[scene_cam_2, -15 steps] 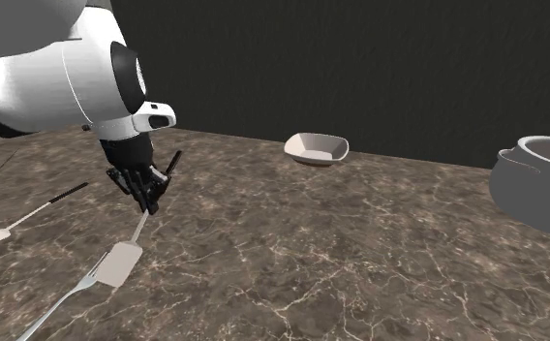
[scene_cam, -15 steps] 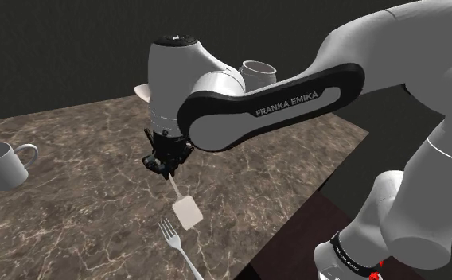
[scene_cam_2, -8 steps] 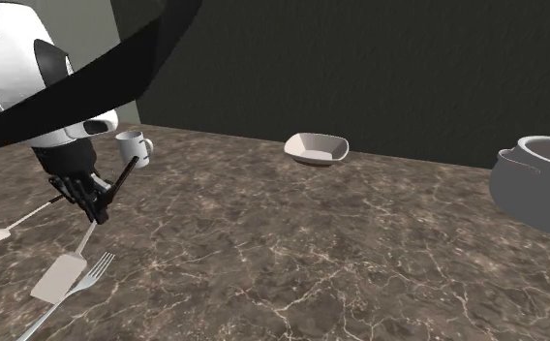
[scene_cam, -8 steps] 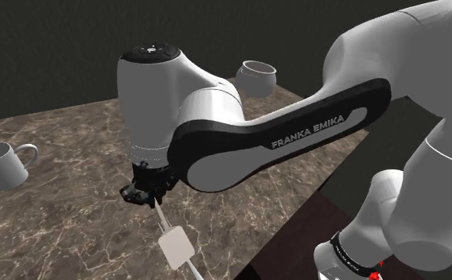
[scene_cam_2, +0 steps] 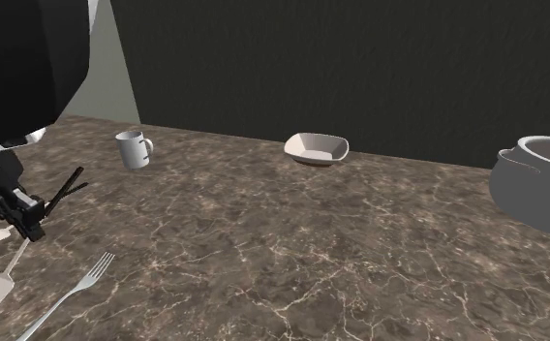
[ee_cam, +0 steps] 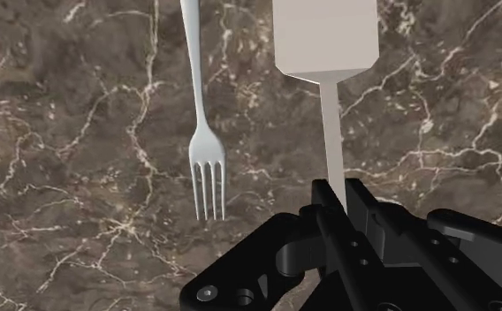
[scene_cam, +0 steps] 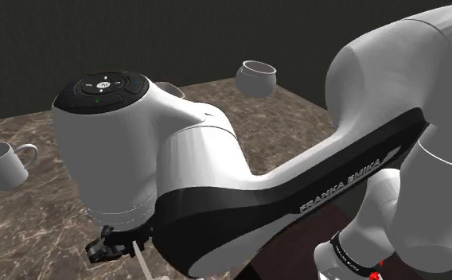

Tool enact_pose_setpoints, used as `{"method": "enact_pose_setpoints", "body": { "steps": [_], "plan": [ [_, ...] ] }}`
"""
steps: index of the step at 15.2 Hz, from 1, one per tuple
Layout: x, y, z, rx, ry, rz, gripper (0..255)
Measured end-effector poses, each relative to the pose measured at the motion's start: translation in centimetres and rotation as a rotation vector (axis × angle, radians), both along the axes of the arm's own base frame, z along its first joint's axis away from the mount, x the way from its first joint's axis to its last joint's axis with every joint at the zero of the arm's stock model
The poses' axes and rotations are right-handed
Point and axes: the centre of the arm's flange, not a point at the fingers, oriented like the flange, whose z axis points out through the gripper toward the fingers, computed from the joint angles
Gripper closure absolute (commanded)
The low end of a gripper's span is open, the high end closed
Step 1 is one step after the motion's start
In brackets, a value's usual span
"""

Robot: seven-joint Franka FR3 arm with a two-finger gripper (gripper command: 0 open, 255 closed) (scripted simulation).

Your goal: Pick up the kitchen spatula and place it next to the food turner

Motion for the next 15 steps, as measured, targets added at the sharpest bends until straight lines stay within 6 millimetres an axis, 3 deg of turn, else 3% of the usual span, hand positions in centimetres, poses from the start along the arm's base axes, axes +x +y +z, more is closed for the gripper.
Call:
{"method": "enact_pose_setpoints", "body": {
  "steps": [5,15],
  "plan": [
    [-0.7,1.0,-2.0,0.0,0.0,-0.002,255],
    [-0.8,1.0,-6.9,0.0,0.0,-0.002,255]
  ]
}}
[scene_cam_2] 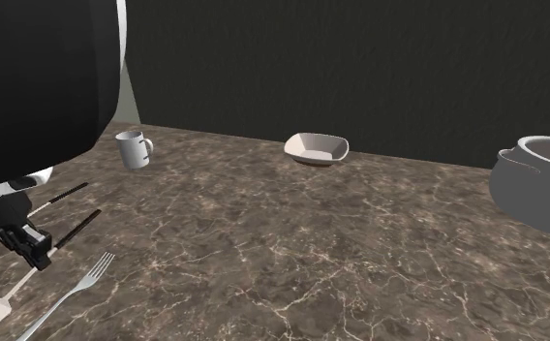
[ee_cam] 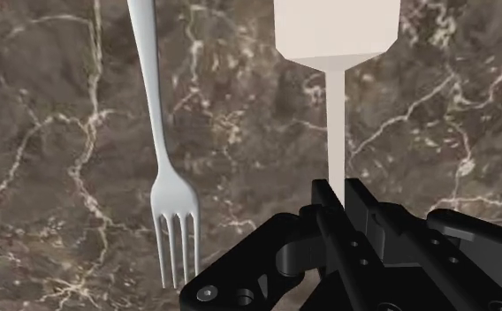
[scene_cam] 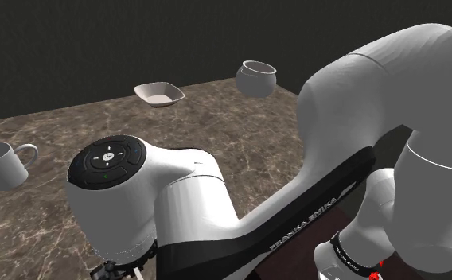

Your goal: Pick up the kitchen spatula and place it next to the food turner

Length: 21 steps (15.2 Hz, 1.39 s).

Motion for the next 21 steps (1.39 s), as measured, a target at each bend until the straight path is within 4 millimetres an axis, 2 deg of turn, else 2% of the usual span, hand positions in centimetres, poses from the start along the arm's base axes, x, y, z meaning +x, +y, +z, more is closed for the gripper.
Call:
{"method": "enact_pose_setpoints", "body": {
  "steps": [6,7,13,17,21],
  "plan": [
    [0.0,0.0,-0.3,0.0,0.0,0.0,255],
    [0.0,0.0,-0.3,0.0,0.0,0.0,0],
    [0.0,0.0,-0.3,0.0,0.0,0.0,0],
    [-0.2,0.1,3.6,0.001,-0.001,0.0,0],
    [-0.3,0.0,4.7,0.001,-0.001,0.0,0]
  ]
}}
